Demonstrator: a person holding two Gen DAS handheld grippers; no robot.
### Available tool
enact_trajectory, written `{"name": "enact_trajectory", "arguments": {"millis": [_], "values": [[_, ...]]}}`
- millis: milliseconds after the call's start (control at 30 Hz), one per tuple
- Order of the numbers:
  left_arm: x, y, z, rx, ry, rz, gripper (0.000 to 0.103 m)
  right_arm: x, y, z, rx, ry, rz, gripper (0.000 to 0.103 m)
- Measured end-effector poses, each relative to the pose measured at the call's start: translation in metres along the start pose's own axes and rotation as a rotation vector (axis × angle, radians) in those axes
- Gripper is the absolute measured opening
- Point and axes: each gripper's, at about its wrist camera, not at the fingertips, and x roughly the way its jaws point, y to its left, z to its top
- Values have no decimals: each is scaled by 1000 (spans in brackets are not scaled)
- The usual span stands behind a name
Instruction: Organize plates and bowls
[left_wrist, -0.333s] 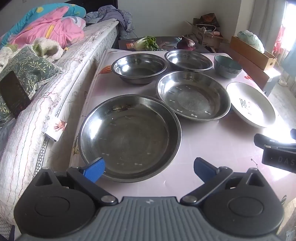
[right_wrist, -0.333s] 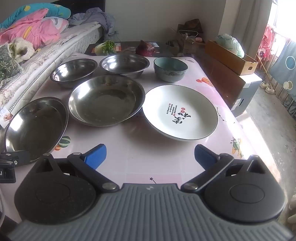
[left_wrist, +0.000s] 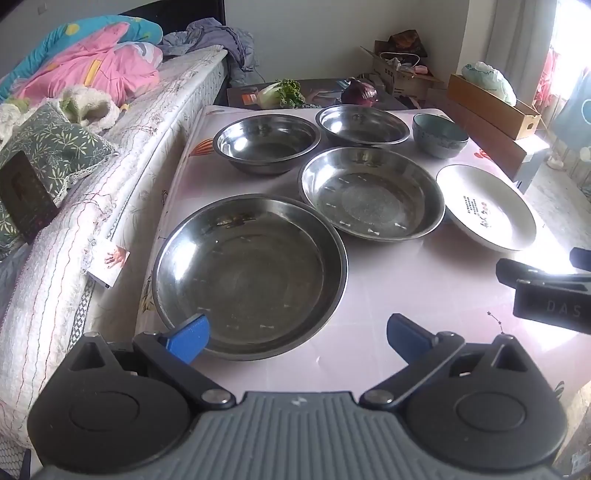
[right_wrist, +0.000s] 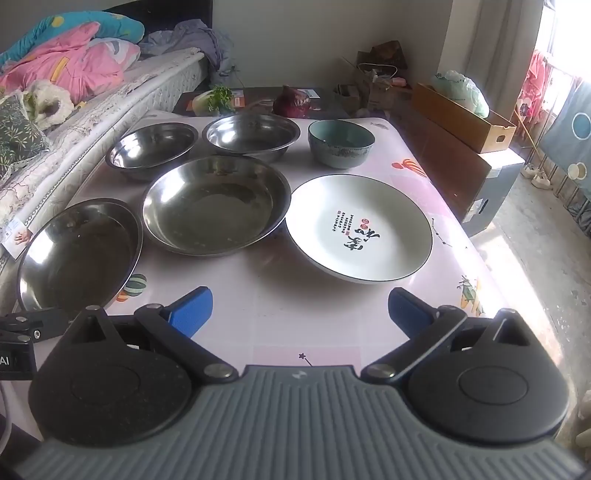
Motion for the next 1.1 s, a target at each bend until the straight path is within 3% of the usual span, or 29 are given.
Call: {"name": "enact_trajectory", "arguments": {"millis": [1100], "values": [[-1, 16, -2, -42, -3, -12, 103, -3, 17, 1, -37, 2, -6, 102]]}}
